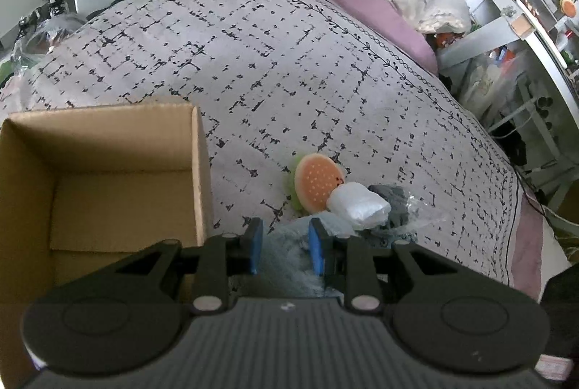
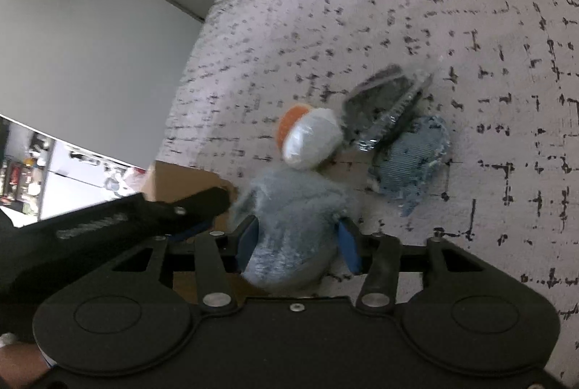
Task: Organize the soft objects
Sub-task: 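Grasp the grey fluffy plush ball with both tools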
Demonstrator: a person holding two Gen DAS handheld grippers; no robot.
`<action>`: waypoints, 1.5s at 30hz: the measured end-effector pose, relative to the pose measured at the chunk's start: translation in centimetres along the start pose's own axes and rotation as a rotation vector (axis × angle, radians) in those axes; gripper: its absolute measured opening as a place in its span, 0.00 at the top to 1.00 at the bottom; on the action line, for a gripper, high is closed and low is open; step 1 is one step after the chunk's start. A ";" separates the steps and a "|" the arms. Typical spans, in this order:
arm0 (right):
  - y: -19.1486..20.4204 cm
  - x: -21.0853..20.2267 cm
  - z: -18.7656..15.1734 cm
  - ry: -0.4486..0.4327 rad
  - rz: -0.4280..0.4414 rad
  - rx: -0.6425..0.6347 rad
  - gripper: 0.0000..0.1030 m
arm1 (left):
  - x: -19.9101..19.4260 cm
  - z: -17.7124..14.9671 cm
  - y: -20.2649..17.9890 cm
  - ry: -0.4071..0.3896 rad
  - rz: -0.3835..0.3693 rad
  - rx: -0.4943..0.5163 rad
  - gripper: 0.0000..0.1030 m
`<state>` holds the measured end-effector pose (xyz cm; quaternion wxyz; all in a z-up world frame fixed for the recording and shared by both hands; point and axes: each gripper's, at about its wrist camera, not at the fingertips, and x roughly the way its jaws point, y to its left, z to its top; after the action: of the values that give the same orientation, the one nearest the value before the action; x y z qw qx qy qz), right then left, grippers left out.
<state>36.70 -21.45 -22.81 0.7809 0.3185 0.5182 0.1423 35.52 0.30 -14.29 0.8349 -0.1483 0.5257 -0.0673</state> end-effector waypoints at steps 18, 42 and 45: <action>-1.5 -2.8 -0.2 -0.086 0.010 0.044 0.77 | 1.2 -0.4 -3.0 0.061 -0.031 0.086 0.74; 0.4 -8.8 -1.6 -0.198 0.031 0.002 0.77 | -4.3 -1.9 -4.6 -0.045 -0.127 0.105 0.86; 1.4 -9.2 -1.8 -0.201 0.044 -0.011 0.77 | -5.4 -1.8 -4.1 -0.057 -0.129 0.096 0.87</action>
<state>31.37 -24.85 -15.74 0.8274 0.3380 0.4295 0.1295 31.70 -2.45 -9.07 0.8497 -0.1433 0.4871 -0.1419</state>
